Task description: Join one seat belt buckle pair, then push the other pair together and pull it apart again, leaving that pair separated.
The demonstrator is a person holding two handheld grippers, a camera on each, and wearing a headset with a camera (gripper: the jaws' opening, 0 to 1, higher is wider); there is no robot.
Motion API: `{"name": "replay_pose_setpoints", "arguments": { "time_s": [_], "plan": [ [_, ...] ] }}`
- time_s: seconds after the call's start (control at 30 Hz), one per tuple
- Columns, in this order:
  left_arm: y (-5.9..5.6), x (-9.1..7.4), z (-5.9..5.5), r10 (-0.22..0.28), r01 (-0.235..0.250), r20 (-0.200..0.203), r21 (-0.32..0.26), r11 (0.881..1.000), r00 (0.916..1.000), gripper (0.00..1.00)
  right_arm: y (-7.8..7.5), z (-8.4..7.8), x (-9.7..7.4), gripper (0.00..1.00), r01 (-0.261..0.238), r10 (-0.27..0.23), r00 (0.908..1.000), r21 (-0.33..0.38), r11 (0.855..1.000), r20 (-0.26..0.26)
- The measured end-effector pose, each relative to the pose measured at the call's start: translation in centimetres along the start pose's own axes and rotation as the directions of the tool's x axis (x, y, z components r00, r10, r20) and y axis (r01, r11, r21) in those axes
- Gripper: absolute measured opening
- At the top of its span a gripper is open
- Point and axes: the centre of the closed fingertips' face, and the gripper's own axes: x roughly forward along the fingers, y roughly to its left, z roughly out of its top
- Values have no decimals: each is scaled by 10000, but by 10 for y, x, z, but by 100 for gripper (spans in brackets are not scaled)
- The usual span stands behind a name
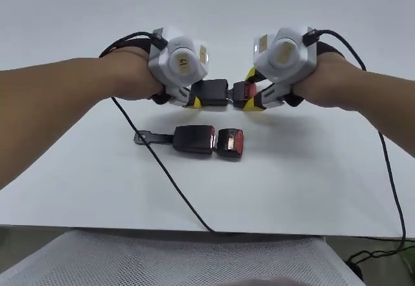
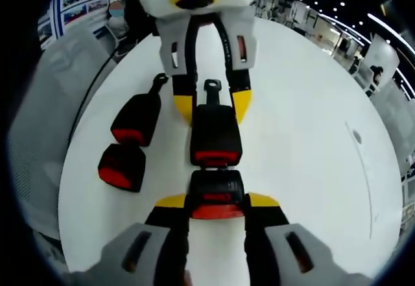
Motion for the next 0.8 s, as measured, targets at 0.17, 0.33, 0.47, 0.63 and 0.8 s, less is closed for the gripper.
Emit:
{"name": "replay_pose_setpoints", "arguments": {
  "time_s": [0.17, 0.33, 0.47, 0.63, 0.8],
  "plan": [
    [0, 0, -1, 63, -63, 69, -98, 9999, 10000, 29, 3, -3, -4, 31, -161, 159, 9998, 115, 9998, 110],
    [0, 0, -1, 109, -107, 116, -145, 9998, 9999, 30, 3, -2, -4, 32, -170, 170, 9999, 72, 9998, 24],
    [0, 0, -1, 144, -141, 141, -201, 9997, 9998, 30, 4, -6, -5, 33, -132, 132, 9999, 49, 9999, 59],
    [3, 1, -2, 173, -167, 183, -336, 9993, 9997, 30, 1, -19, -12, 33, -36, 37, 10000, 136, 9999, -78],
    [4, 3, 0, 48, -41, 246, -260, 9997, 9997, 30, 3, -25, -18, 34, 45, -48, 9999, 228, 9997, 139]
  ]
}}
